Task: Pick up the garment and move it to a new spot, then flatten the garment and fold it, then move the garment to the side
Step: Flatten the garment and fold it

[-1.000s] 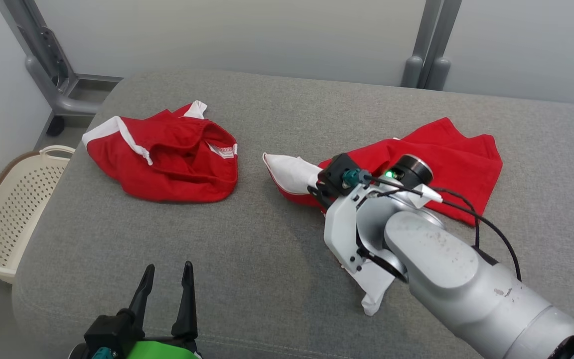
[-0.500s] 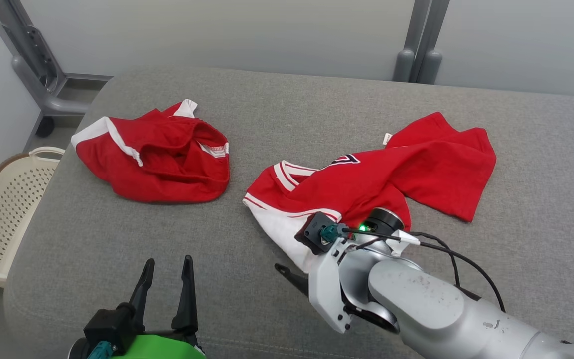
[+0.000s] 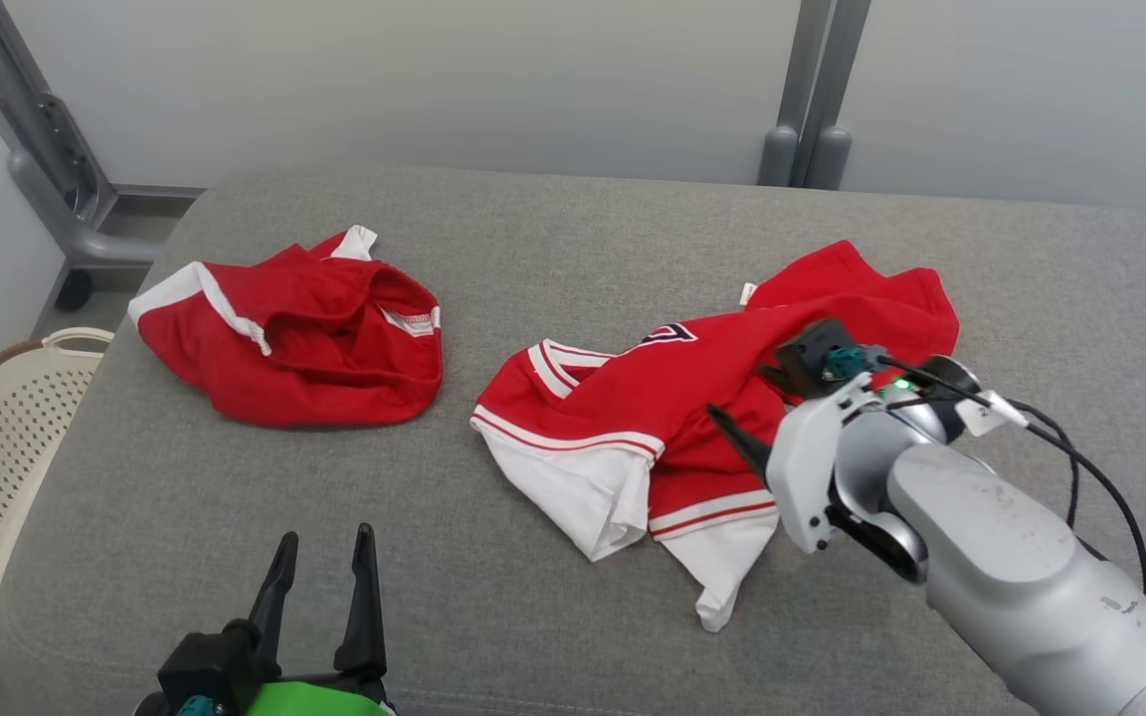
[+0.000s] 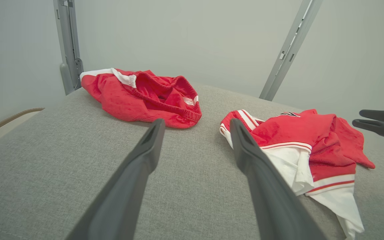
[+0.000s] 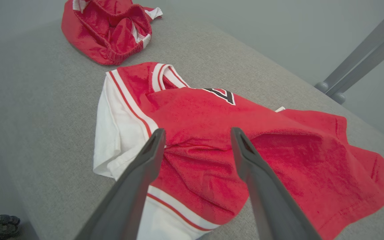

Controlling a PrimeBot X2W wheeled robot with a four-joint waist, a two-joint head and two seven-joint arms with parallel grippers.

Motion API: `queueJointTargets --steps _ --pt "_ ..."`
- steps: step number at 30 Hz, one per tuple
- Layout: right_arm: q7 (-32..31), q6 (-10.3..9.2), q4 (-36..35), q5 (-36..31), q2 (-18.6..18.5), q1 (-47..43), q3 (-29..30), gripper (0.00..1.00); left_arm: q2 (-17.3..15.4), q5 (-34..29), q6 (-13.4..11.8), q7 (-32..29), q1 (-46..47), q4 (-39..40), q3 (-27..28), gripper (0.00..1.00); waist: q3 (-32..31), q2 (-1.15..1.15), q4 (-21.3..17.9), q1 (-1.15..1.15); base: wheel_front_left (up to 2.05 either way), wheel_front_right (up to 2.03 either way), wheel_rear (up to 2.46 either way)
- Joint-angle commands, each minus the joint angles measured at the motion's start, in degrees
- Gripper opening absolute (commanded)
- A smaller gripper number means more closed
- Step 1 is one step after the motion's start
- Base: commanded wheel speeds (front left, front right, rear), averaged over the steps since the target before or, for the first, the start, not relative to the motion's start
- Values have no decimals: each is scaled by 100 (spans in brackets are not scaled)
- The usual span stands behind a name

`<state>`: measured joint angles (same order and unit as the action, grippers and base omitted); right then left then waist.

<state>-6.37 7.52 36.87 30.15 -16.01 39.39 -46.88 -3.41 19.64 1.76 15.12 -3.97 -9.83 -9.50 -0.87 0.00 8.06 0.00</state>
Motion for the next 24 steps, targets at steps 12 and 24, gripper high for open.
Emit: queueJointTargets --steps 12,24 --pt "288 -6 931 -1254 82 -770 2223 100 -16 -46 23 1 -105 56 -38 100 3 0 -111 0 0 0 0" --pt "308 -7 1368 -2745 470 -749 3834 100 -33 -108 69 1 204 107 -102 100 577 0 37 0 0 0 0"
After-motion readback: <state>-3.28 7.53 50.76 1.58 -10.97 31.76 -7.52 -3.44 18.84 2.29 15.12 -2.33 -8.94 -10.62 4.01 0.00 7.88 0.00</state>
